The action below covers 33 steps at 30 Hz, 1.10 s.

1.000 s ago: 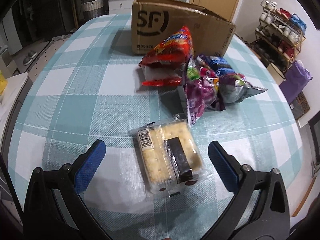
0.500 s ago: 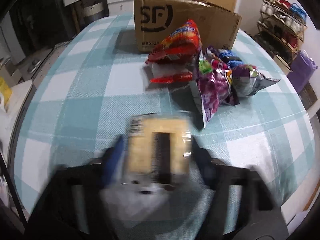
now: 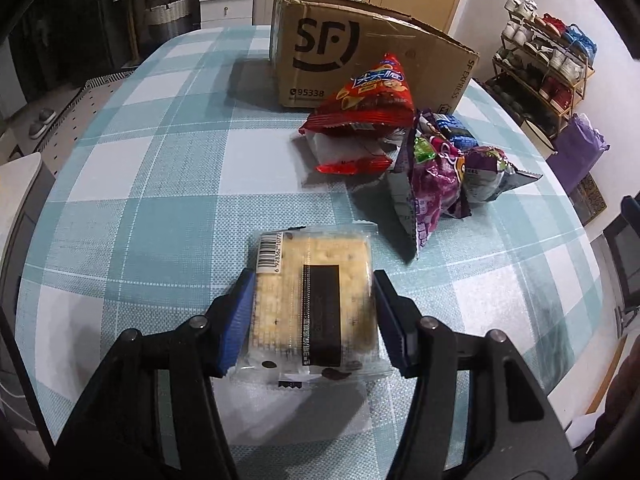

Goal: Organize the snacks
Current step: 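Lower the left gripper onto the clear cracker pack and close it, then lower the right gripper onto the purple candy bag and close it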

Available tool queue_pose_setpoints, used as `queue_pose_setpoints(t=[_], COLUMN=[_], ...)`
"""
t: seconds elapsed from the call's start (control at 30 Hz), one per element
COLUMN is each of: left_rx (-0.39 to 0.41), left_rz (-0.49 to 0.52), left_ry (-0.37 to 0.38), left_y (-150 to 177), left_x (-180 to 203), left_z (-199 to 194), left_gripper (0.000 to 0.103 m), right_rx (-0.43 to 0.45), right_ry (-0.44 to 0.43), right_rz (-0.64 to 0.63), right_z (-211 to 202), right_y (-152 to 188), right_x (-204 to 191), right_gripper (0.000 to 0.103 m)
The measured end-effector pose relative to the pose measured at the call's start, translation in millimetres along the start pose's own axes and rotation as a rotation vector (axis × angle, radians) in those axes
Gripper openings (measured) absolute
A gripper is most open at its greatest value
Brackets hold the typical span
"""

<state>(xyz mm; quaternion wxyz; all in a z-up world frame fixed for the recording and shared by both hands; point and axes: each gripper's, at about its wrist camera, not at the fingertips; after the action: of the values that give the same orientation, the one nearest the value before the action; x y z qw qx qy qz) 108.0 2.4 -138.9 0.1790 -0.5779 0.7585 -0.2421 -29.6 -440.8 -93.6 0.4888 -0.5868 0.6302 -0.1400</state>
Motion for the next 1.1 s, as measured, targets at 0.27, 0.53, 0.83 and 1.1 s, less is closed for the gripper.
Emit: queue_pose_setpoints(t=[0.27,0.53,0.83,1.1], left_rx=[0.035,0.054,0.073,0.078], left_rz=[-0.011,-0.020,-0.023,-0.026], left_ry=[-0.004,-0.018,-0.010,0.011], left_y=[-4,-11,-23,-31], left_x=[-6,-18,-28,-33], left_z=[-9,-12,-12,-9], left_gripper=[0.055,0.055,0.055,0.055], right_rx=[-0.036,-0.085,-0.152,-0.212], right_ry=[0.012,0.021,0.028,0.012], right_rz=[0.019,0.044,0.098,0.171], right_z=[20,53,97,136], right_y=[1,-1,-5,-14], right_x=[7,19,32,47], right_gripper=[0.099,0.099,0.099,0.099])
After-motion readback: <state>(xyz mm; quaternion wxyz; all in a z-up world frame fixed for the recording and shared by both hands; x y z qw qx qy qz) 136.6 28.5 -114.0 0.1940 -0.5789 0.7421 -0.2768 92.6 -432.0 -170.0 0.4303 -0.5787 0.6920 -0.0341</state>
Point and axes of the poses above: each gripper's, at about its wrist camera, not at the fingertips, and z roughly the way its jaws point, x to its right, y to its underside, and after that the axes turned 14 degrees about z, right-handed
